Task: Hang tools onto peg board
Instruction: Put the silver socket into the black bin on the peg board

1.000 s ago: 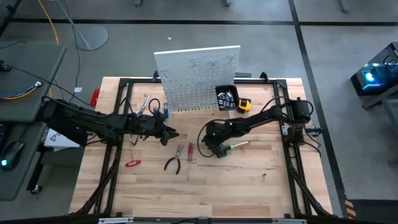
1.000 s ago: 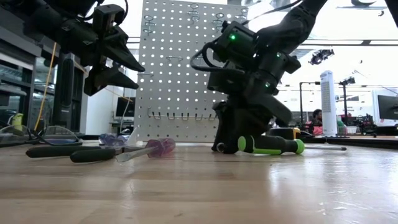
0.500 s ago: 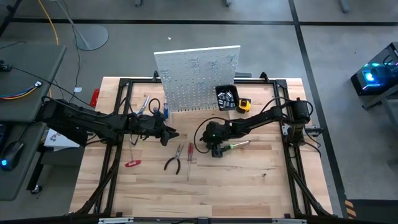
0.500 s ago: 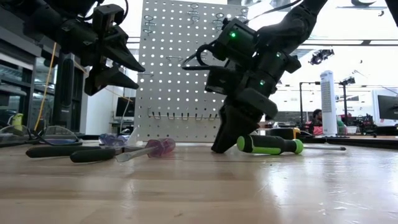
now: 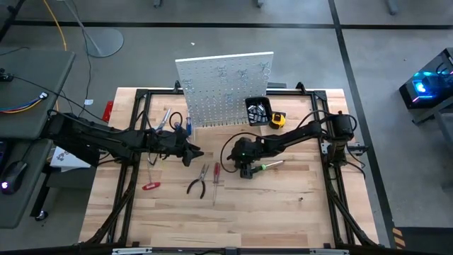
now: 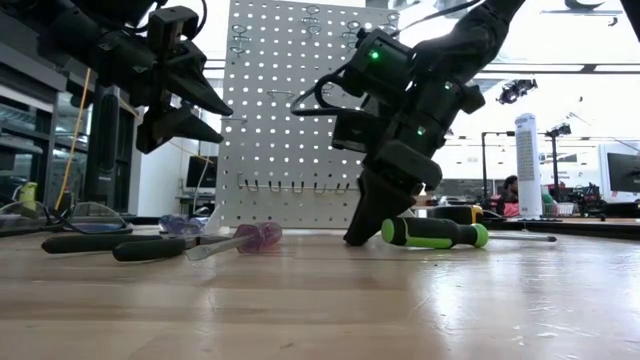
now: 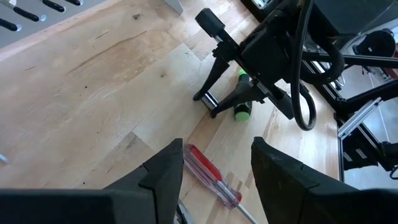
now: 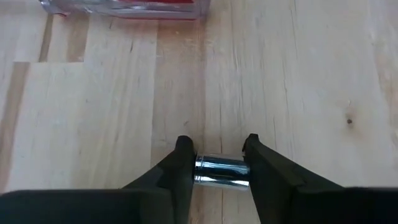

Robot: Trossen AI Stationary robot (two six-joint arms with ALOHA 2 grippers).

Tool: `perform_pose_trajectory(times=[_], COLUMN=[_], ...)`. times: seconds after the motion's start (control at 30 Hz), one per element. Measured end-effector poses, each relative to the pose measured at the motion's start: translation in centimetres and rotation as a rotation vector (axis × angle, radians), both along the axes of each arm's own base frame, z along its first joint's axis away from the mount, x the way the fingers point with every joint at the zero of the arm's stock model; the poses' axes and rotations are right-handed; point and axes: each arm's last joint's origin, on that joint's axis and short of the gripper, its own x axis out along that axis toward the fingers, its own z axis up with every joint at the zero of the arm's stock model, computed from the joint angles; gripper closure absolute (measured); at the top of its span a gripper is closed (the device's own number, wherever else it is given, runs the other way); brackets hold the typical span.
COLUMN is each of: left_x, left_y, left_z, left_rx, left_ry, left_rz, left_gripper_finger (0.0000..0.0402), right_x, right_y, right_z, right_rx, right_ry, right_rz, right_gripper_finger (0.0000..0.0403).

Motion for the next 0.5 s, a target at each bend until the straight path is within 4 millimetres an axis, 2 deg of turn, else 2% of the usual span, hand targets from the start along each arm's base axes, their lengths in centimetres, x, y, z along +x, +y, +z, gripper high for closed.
perform_pose_trajectory(times=[0.1, 0.23, 0.3, 0.4, 0.5], left_x=[0.0, 0.0, 0.0, 0.0, 0.0], left_y=[0.0, 0.0, 0.0, 0.0, 0.0], left_z=[0.0, 0.0, 0.0, 0.0, 0.0], left_rx=[-0.001, -0.001, -0.001, 0.0, 0.0], left_ry=[0.0, 0.0, 0.0, 0.0, 0.0], left_rz=[-0.002, -0.002, -0.002, -0.002, -0.002], left_gripper_finger=[0.0229, 0.0229, 0.0229, 0.0229, 0.0229], right_x=[-0.1, -0.3, -0.4, 0.3, 0.7], right_y=[0.0, 0.0, -0.1, -0.3, -0.5], right_z=[0.2, 1.1, 2.1, 5.6, 11.0], right_rx=[0.031, 0.061, 0.065, 0.059, 0.034], right_ry=[0.002, -0.002, 0.008, -0.048, -0.134], right_rz=[-0.039, -0.086, -0.094, -0.076, -0.039], right_gripper_finger=[0.0316, 0.0316, 0.0316, 0.0316, 0.0316])
